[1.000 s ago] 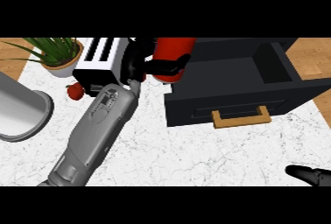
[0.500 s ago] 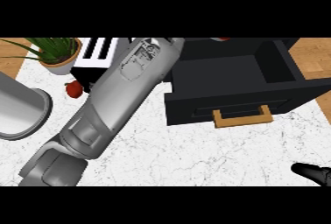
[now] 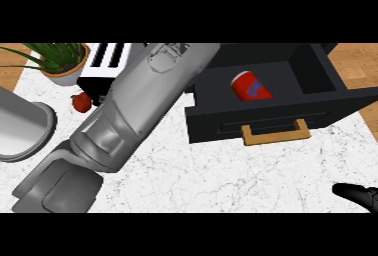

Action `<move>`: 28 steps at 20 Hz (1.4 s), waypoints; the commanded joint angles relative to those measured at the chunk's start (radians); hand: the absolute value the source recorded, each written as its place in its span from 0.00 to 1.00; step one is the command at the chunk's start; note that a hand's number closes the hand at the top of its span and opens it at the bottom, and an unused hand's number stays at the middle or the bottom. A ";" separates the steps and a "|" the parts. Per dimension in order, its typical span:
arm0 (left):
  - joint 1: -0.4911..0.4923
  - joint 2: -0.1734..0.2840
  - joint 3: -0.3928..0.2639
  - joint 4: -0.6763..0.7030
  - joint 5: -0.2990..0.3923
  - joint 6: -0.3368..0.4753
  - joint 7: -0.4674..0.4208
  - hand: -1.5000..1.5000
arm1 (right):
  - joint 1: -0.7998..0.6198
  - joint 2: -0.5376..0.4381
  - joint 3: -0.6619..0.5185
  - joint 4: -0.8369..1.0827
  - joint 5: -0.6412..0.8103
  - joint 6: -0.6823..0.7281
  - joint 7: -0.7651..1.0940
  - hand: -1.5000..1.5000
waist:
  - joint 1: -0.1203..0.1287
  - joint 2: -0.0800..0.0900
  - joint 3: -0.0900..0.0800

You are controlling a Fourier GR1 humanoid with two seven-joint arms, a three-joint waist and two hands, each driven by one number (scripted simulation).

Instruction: Pick up the can, place it into the drawer and close the drawer

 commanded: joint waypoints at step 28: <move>-0.104 0.031 0.046 0.177 0.181 -0.060 -0.163 0.00 | -0.339 -0.148 0.393 0.653 0.846 -0.121 -0.302 0.00 | 0.097 -0.005 -0.002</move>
